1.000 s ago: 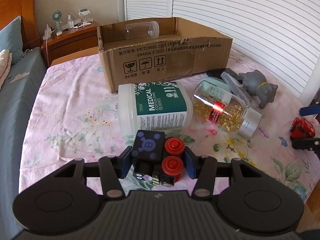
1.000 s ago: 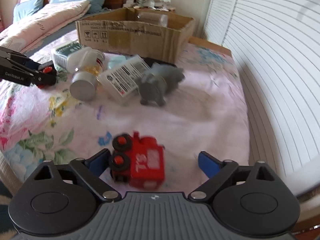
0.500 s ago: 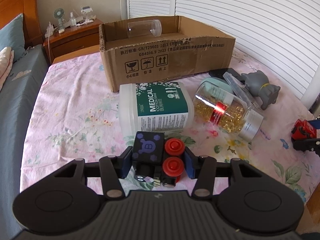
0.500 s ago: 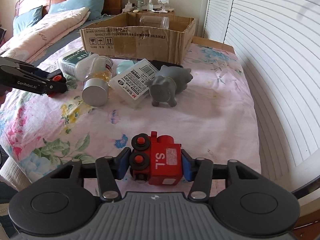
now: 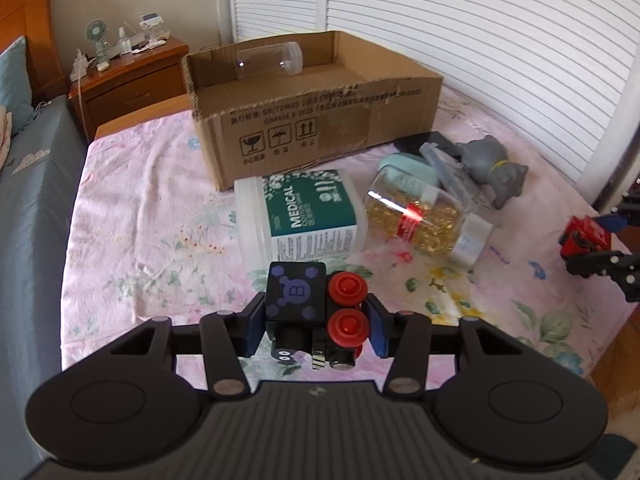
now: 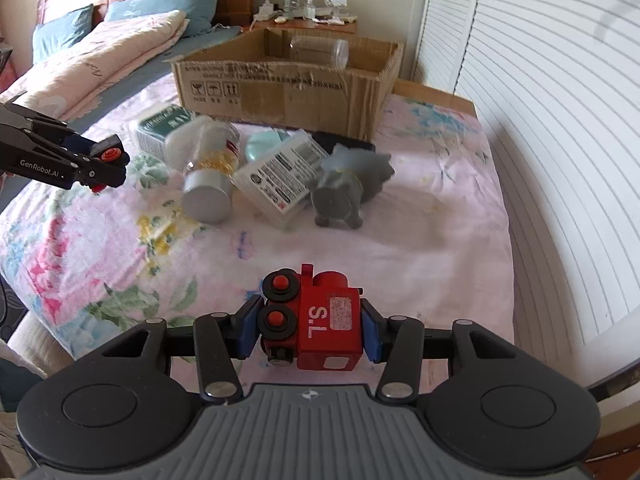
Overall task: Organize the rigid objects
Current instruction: 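Carry the car with the right tool while the left tool drops the cube into the box, then lower the red car into the box and open the right tool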
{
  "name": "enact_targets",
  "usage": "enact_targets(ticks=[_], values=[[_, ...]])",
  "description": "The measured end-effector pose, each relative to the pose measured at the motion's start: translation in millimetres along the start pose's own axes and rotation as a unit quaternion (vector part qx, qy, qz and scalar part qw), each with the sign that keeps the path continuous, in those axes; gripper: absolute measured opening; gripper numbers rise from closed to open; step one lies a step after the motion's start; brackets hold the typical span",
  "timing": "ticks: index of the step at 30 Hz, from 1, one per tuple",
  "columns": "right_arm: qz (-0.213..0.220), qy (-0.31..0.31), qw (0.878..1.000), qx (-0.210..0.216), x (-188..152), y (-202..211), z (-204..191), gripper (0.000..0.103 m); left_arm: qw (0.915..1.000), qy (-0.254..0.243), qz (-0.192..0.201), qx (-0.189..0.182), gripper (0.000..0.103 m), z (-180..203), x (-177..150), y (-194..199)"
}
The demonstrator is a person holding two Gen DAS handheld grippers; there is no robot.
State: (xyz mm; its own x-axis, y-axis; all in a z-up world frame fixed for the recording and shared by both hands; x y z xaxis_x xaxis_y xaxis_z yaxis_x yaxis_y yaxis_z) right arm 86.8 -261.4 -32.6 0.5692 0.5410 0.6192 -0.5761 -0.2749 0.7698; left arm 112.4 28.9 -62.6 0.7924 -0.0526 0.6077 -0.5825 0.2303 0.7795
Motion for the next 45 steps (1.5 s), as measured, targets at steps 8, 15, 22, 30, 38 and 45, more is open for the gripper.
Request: enact_targets(ticks=[8, 15, 22, 30, 38, 45], values=[[0.027, 0.031, 0.999, 0.015, 27, 13, -2, 0.055, 0.9993, -0.026, 0.000, -0.028, 0.049, 9, 22, 21], [0.054, 0.053, 0.997, 0.019, 60, 12, 6, 0.054, 0.9985, -0.031, 0.030, -0.035, 0.049, 12, 67, 26], [0.068, 0.061, 0.996, 0.014, 96, 1, 23, 0.054, 0.9962, -0.045, 0.073, -0.015, 0.049, 13, 130, 8], [0.078, 0.075, 0.994, 0.006, 128, -8, 33, 0.054, 0.9953, -0.009, 0.096, 0.008, 0.090, 1, 172, -35], [0.082, 0.091, 0.992, 0.013, 149, -13, 29, 0.054, 0.9963, -0.012, 0.085, 0.004, 0.094, 0, 135, -17], [0.082, 0.094, 0.992, 0.015, 182, -27, 37, 0.054, 0.9963, 0.000, 0.086, 0.008, 0.095, 3, 82, 16]])
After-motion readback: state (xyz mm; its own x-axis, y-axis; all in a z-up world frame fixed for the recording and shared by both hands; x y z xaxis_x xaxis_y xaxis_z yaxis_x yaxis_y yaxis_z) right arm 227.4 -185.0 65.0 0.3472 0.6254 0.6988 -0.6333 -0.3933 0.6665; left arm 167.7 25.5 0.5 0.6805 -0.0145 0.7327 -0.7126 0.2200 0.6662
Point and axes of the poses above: each gripper's, at about its wrist camera, not at the fingertips, and y roughly against the way its jaws point, z to its right, x to its top, the point moved 1 cm from there along -y, roughly the way its jaws point, and after that the axes turned 12 degrees about y, right-handed, at the moved point
